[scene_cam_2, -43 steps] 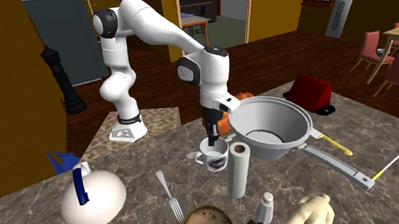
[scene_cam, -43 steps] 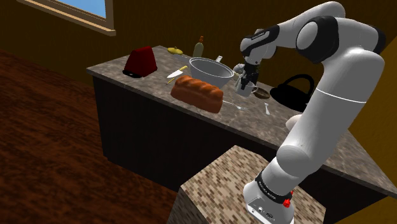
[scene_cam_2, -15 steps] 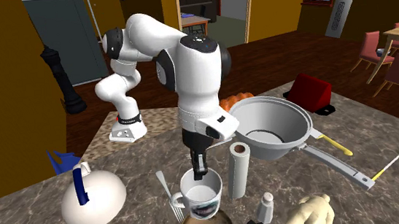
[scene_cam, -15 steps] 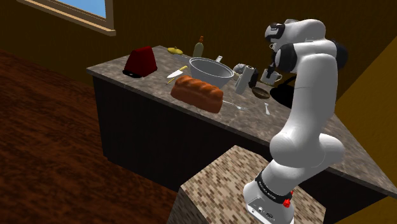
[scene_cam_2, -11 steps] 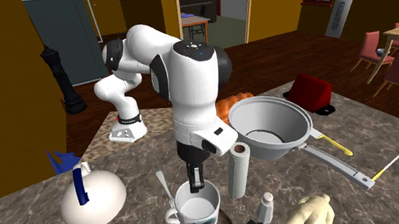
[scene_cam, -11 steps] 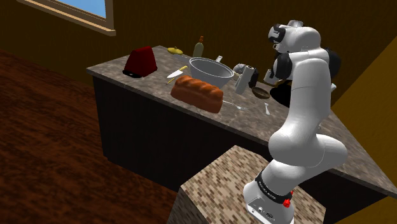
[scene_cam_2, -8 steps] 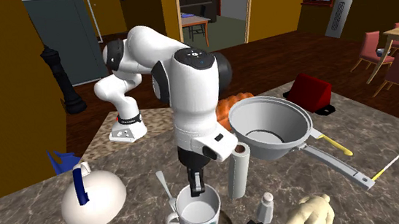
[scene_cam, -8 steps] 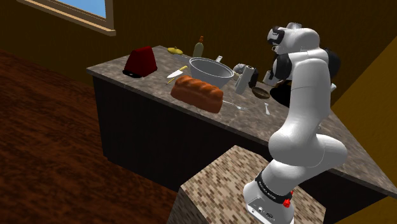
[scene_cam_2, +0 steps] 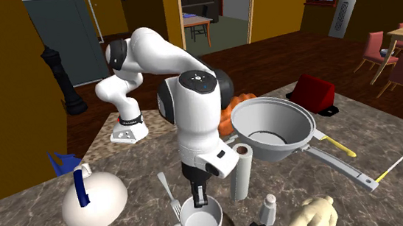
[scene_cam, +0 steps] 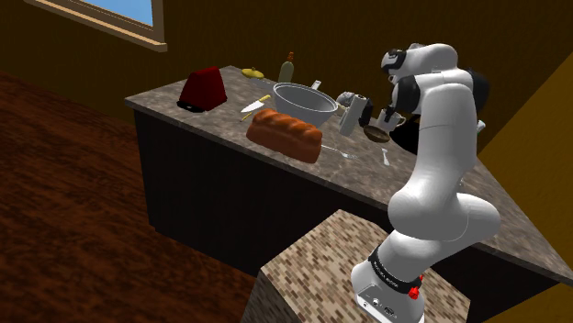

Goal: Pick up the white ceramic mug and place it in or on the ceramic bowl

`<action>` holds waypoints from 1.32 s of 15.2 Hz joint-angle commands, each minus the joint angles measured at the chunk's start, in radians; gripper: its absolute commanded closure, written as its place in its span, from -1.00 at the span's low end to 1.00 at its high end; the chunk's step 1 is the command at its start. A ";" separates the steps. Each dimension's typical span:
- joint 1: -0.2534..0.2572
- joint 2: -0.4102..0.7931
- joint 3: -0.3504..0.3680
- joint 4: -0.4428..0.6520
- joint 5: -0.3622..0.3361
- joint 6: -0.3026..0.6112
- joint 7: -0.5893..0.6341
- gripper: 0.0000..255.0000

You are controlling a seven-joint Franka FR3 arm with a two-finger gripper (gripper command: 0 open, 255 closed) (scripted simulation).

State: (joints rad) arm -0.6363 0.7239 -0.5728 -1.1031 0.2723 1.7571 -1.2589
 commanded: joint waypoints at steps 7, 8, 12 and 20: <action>0.018 0.005 0.004 -0.089 0.005 0.089 -0.004 1.00; 0.018 0.005 0.004 -0.089 0.005 0.089 -0.004 1.00; 0.018 0.005 0.004 -0.088 0.005 0.089 -0.004 1.00; 0.015 0.000 0.002 -0.062 0.002 0.059 0.000 -1.00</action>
State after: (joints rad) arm -0.6175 0.7236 -0.5705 -1.1841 0.2753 1.8341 -1.2607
